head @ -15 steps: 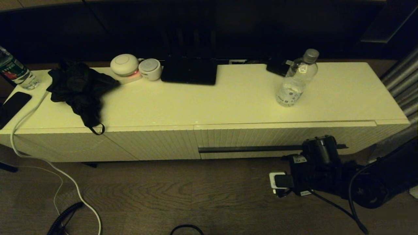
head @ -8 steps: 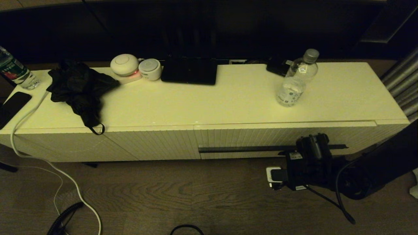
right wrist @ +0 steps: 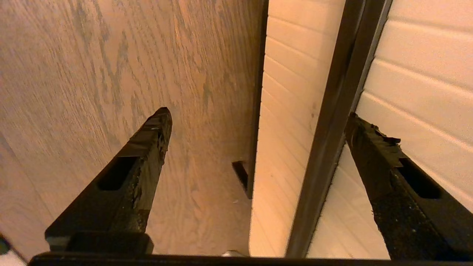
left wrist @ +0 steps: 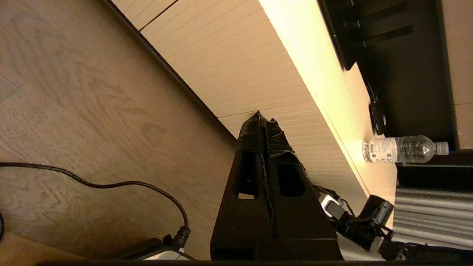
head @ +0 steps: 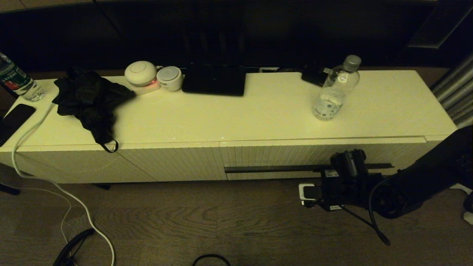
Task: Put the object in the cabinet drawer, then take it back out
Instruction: Open the drawer
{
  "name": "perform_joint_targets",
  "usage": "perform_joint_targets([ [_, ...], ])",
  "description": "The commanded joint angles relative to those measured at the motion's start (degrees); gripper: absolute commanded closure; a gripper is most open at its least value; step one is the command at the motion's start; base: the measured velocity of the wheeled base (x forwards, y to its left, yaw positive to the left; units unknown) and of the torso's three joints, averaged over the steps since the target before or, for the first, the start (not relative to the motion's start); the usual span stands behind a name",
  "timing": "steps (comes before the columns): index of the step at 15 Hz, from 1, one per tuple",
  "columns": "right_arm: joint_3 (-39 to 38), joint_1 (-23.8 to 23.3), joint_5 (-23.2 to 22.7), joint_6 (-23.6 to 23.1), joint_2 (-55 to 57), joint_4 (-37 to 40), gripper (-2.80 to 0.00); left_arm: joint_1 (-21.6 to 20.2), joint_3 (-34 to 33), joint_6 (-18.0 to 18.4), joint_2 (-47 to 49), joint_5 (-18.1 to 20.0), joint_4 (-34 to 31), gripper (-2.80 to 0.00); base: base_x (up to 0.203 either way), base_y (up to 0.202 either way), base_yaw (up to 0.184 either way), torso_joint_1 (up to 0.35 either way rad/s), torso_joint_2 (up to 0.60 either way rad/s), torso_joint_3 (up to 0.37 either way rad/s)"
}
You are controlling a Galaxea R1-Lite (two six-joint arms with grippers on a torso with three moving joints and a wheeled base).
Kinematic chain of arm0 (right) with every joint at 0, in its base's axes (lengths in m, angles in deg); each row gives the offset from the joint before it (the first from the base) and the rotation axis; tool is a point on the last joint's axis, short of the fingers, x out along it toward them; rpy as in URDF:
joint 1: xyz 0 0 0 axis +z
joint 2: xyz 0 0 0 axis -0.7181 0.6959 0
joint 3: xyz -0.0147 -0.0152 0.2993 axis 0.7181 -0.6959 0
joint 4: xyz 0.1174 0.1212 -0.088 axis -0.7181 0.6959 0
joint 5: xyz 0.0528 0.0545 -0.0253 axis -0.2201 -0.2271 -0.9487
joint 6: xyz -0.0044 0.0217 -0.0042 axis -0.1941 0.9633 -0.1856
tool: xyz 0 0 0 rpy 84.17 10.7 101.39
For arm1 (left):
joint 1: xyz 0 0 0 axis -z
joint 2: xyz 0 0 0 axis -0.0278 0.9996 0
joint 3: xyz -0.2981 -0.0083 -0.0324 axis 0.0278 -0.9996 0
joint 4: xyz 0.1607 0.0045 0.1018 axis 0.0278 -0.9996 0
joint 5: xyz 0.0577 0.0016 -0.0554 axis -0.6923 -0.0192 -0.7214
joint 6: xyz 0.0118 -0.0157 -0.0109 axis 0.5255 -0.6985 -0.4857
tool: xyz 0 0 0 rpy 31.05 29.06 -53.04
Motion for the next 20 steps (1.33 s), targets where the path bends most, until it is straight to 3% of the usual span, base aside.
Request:
perform_joint_targets([
  [1,1.0,0.0,0.1,0.5,1.6,-0.2,-2.80,0.0,0.0,-0.3,-0.1,0.0,0.0,0.00,0.000,0.000,0.000,0.000,0.00,0.000],
  [20,10.1,-1.4,0.0,2.3,8.2,-3.0,-2.80,0.0,0.0,-0.3,-0.1,0.0,0.0,0.00,0.000,0.000,0.000,0.000,0.00,0.000],
])
